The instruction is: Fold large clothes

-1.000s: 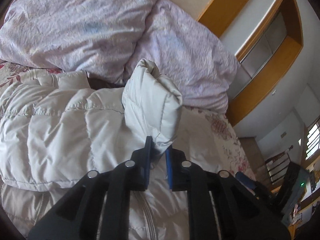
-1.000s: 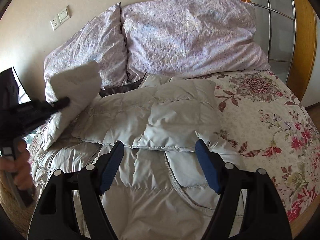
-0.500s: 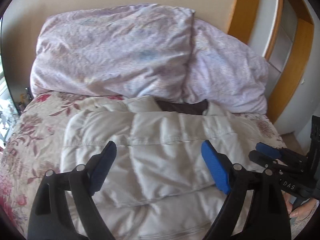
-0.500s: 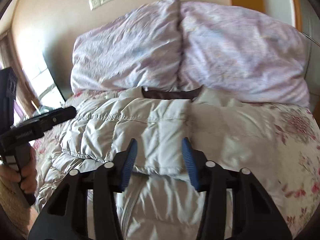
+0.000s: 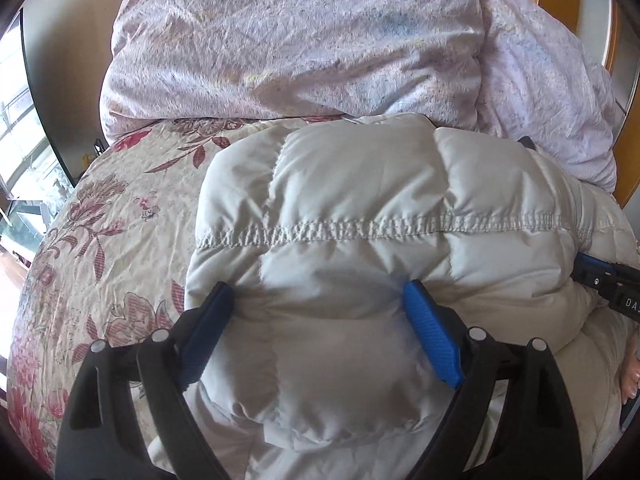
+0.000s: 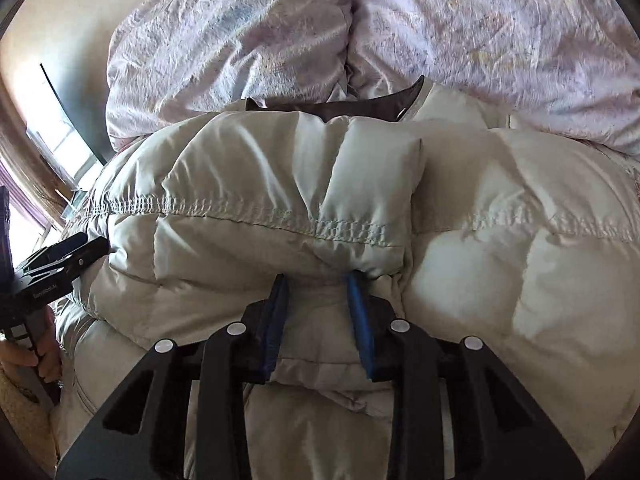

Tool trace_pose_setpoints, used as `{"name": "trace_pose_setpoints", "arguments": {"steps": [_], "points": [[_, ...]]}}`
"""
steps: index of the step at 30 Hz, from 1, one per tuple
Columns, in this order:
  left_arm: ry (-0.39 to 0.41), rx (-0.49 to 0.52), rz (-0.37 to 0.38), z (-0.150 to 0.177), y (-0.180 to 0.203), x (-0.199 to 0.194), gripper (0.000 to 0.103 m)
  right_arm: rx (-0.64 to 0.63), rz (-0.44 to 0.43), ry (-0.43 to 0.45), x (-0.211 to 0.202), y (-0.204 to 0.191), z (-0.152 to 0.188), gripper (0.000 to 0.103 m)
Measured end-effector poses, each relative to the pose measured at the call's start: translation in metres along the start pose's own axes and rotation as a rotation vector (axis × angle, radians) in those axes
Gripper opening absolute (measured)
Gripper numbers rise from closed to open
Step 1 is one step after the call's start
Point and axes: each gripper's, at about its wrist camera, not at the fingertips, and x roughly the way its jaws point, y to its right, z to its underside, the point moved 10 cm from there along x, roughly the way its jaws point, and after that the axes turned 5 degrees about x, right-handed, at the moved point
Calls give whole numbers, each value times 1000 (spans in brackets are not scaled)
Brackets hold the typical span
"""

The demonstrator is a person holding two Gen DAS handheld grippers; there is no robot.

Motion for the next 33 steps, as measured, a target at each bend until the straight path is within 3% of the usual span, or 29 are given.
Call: {"name": "trace_pose_setpoints", "arguments": {"steps": [3,5,7,8,12,16,18,22,26,28,31,33], "points": [[-7,-21,70,5,0,-15,87,58,-65,-30,-21,3,5,34],[5,-31,149,11,-2,-35,87,104,-157,-38,-48,7,10,47],[13,-26,216,24,-9,-59,87,143,-191,-18,-82,21,19,84],[17,-25,236,34,-17,-72,87,156,-194,-3,-100,30,25,88],[-7,-53,320,76,-45,-104,87,256,-180,-16,-157,91,66,89],[-65,-128,389,124,-66,-118,87,356,-72,-60,-189,159,120,89],[-90,-150,400,146,-71,-121,86,413,-116,-80,-198,175,145,89],[-120,-238,449,179,-71,-123,85,445,-68,-67,-209,196,173,89],[-97,-286,498,190,-67,-133,83,499,-44,-73,-208,213,189,89],[-103,-315,547,196,-60,-137,78,501,-75,-80,-209,211,195,88],[-93,-313,536,204,-55,-143,75,487,-188,-121,-207,191,203,79],[-85,-333,553,211,-52,-149,74,458,-215,-136,-208,182,210,78]]}}
